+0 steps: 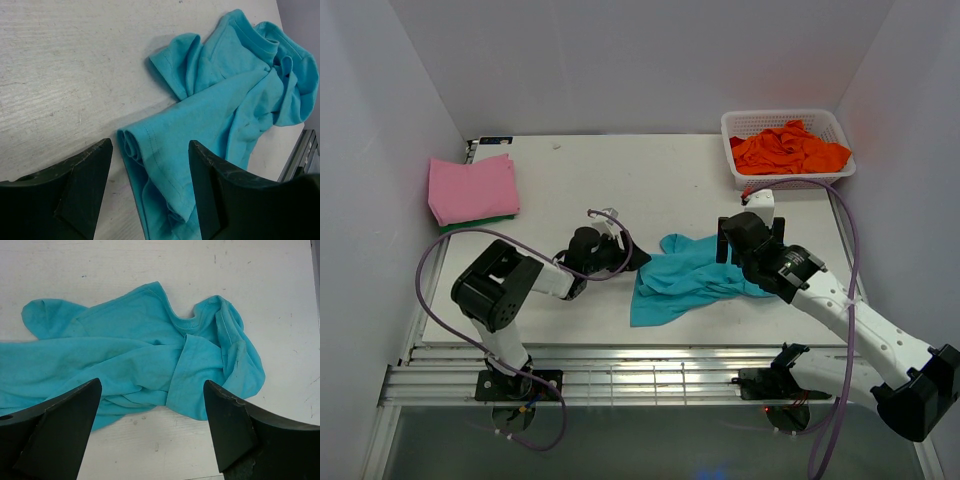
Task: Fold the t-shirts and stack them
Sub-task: Move the tshirt to the center of the board
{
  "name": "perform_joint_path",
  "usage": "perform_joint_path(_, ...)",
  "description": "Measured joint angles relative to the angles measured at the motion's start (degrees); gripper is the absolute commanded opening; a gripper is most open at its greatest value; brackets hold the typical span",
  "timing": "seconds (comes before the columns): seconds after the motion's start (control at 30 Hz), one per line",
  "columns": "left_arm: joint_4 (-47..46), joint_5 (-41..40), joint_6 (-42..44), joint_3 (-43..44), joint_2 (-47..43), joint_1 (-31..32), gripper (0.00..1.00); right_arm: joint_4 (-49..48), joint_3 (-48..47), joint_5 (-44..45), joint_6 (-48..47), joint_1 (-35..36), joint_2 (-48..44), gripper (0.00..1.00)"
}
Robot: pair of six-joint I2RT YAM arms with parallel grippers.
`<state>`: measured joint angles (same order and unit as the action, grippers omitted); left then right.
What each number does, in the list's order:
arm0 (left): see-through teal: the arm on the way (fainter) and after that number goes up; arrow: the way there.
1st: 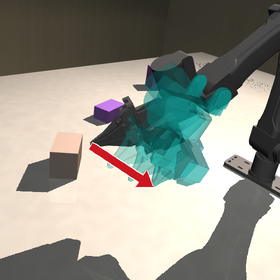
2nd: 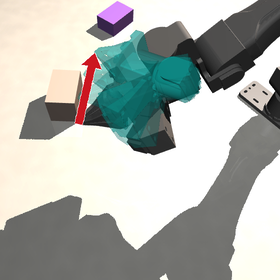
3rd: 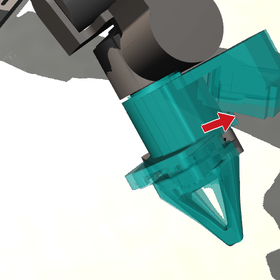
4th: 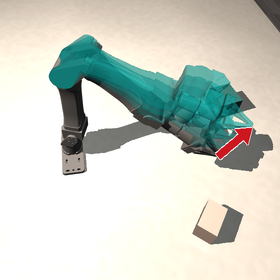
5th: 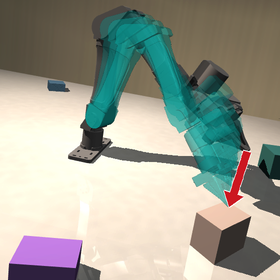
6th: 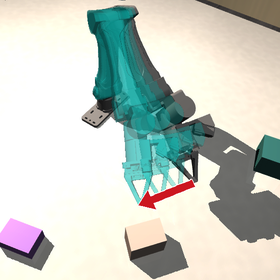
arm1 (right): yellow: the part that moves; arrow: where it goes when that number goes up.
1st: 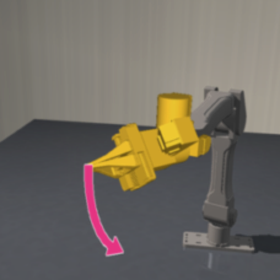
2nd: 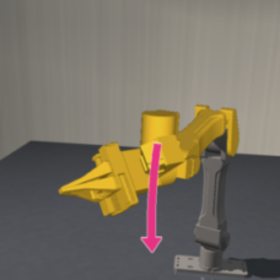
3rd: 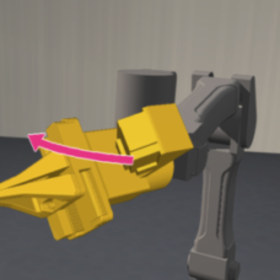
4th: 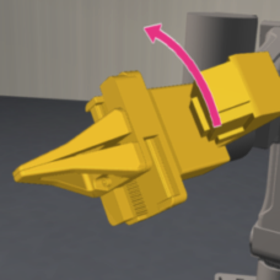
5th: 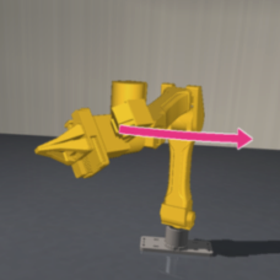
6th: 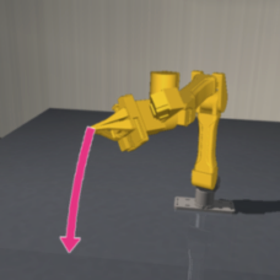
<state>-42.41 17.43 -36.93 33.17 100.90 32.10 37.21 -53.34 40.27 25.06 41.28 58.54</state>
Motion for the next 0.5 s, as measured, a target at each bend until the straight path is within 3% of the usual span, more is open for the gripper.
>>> perform_joint_path(0.1, -0.5, 0.0, -0.2, 0.0, 0.7, 0.0, 0.70, 0.0, 0.6, 0.0, 0.0, 0.0, -0.3, 0.87)
perform_joint_path(0.2, -1.0, 0.0, -0.3, 0.1, 1.0, 0.0, 0.56, 0.2, 0.7, 0.0, 0.0, 0.0, -0.8, 0.85)
perform_joint_path(0.37, -1.7, -0.2, -0.2, 1.6, 1.9, 0.0, 0.45, 0.0, 1.1, 0.0, 0.0, 0.0, -1.2, 0.81)
perform_joint_path(0.47, -1.8, -0.4, 0.1, 2.4, 2.6, 0.0, 0.45, -0.1, 2.7, -0.2, 0.0, 0.0, -1.3, 0.80)
perform_joint_path(0.5, -1.8, -0.4, 0.2, 2.8, 3.0, 0.0, 0.40, 0.0, 3.2, -0.3, 0.0, 0.0, -1.3, 0.80)
